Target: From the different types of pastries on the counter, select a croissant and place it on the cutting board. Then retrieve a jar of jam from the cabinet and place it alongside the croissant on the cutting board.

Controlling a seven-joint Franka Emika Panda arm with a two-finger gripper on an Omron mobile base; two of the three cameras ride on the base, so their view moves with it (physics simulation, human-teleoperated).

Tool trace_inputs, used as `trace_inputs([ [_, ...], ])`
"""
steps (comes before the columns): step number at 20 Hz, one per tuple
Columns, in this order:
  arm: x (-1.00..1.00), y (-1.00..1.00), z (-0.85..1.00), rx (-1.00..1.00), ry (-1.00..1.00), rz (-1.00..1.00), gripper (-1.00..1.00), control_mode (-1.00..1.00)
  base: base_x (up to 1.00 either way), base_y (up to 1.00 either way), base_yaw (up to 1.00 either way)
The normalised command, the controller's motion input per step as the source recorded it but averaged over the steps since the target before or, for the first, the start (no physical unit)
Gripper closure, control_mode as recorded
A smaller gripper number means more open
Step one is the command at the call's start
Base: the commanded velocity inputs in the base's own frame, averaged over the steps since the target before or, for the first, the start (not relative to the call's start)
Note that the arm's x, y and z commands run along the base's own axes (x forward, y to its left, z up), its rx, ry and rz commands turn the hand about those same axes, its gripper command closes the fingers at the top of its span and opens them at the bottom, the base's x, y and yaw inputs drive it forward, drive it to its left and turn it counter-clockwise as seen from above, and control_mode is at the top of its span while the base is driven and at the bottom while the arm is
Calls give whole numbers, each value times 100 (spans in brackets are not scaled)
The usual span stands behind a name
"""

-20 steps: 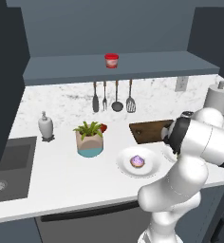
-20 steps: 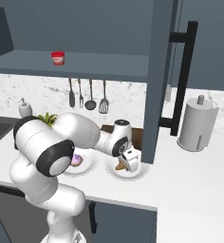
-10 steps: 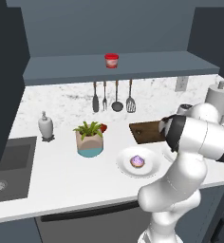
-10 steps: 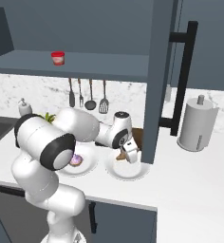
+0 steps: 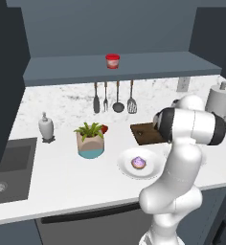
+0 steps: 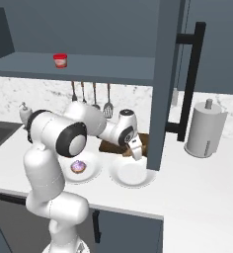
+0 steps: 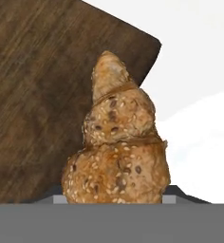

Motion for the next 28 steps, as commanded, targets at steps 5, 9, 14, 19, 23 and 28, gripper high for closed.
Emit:
trace_inputs([
  [5,65,0,5,0,-3,-5,100,-100,0,0,0],
  [9,46,0,1,0,-1,-4,100,-100,0,0,0],
  [14,52,0,0,0,-3,-3,100,-100,0,0,0],
  [19,53,0,0,0,-3,-3,100,-100,0,0,0],
  [23,47,0,0,0,-1,-2,100,-100,0,0,0],
  [28,20,0,-9,0,-1,-3,100,-100,0,0,0],
])
